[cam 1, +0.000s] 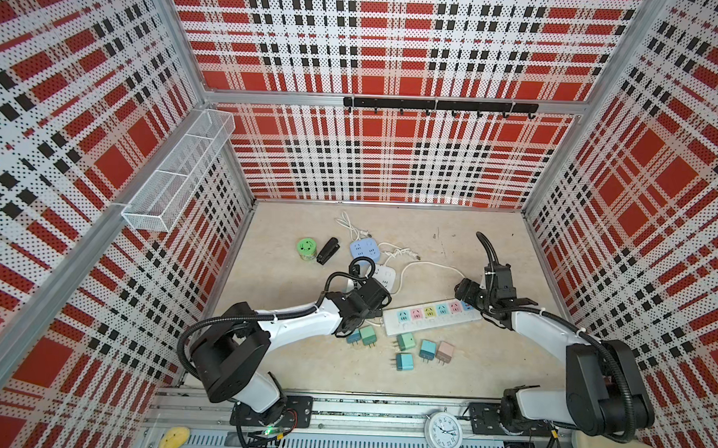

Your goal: Insert the plug

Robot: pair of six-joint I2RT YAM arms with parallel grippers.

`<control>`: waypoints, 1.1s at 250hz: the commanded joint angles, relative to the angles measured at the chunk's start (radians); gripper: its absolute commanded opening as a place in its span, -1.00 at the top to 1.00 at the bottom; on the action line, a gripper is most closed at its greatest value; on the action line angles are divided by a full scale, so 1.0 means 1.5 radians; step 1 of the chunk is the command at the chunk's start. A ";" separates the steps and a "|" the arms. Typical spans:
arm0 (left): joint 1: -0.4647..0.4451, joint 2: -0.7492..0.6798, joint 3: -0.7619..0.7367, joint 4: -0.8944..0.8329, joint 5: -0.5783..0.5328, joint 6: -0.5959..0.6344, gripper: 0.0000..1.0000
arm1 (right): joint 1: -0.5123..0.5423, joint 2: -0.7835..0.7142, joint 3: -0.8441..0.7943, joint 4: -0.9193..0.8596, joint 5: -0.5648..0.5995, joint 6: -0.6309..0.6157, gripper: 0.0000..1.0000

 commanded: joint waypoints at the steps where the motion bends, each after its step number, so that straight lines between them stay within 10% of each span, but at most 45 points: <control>1: -0.027 0.009 0.013 0.014 0.002 -0.036 -0.98 | 0.004 -0.053 -0.022 -0.005 0.045 0.016 -0.75; 160: -0.111 0.155 0.087 0.086 0.047 -0.071 -0.98 | 0.029 -0.149 -0.163 0.071 0.040 0.078 -0.75; 275: 0.001 0.213 0.087 0.160 0.143 -0.024 -0.98 | 0.174 -0.095 -0.184 0.161 0.138 0.217 -0.64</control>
